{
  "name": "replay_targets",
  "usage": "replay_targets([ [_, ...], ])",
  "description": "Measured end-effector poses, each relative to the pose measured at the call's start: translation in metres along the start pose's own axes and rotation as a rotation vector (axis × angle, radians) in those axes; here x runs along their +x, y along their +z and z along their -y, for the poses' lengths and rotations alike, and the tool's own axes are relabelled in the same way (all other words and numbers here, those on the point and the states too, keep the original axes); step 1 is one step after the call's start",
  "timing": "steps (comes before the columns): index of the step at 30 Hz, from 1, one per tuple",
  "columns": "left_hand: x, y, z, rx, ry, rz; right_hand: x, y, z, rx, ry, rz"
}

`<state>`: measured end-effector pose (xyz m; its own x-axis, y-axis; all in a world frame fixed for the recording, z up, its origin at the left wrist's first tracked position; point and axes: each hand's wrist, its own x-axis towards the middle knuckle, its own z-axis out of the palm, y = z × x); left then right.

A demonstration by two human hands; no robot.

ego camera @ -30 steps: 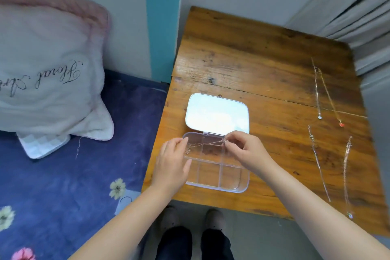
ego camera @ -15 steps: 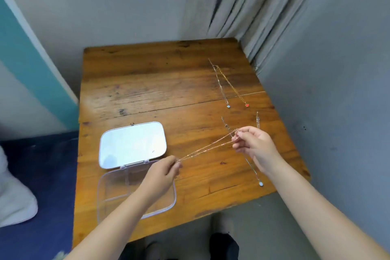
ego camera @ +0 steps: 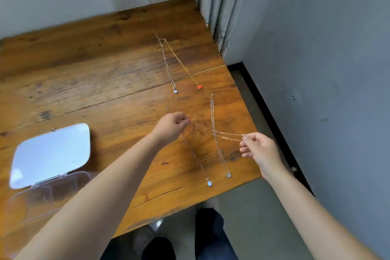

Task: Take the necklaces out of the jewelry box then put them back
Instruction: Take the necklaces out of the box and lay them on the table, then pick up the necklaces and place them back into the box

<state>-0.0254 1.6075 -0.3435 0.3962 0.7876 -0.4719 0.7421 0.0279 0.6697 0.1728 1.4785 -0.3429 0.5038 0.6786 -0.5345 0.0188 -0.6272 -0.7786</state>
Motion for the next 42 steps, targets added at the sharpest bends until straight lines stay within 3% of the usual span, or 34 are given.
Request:
replay_targets([
  [5, 0.064, 0.031, -0.065, 0.578, 0.33, -0.028, 0.004, -0.013, -0.039, -0.001, 0.111, -0.019],
  [9, 0.103, 0.048, -0.095, 1.001, 0.479, 0.027, -0.004, -0.007, -0.058, -0.002, 0.167, -0.039],
  [13, 0.117, 0.059, -0.102, 1.206, 0.549, 0.071, -0.008, -0.002, -0.061, -0.071, 0.149, -0.04],
  [19, 0.107, 0.066, -0.091, 1.191, 0.544, 0.043, -0.001, -0.007, -0.058, -0.494, 0.218, 0.197],
  [21, 0.1, 0.066, -0.087, 1.15, 0.534, 0.032, 0.002, -0.011, -0.057, -0.505, 0.3, 0.273],
  [25, 0.08, 0.06, -0.07, 1.061, 0.515, -0.03, 0.004, -0.017, -0.055, -0.508, 0.362, 0.277],
  [29, 0.052, 0.045, -0.04, 1.0, 0.459, -0.032, -0.001, -0.013, -0.041, -0.752, 0.15, 0.177],
  [32, 0.027, 0.024, -0.006, 0.932, 0.378, -0.072, -0.01, 0.014, -0.023, -0.774, -0.011, 0.119],
  [38, -0.041, -0.033, 0.085, 0.737, 0.159, -0.298, -0.041, 0.117, 0.017, -0.877, -0.414, 0.23],
  [42, -0.099, -0.073, 0.15, 0.558, 0.107, -0.504, -0.061, 0.2, 0.028, -0.858, -0.511, 0.337],
])
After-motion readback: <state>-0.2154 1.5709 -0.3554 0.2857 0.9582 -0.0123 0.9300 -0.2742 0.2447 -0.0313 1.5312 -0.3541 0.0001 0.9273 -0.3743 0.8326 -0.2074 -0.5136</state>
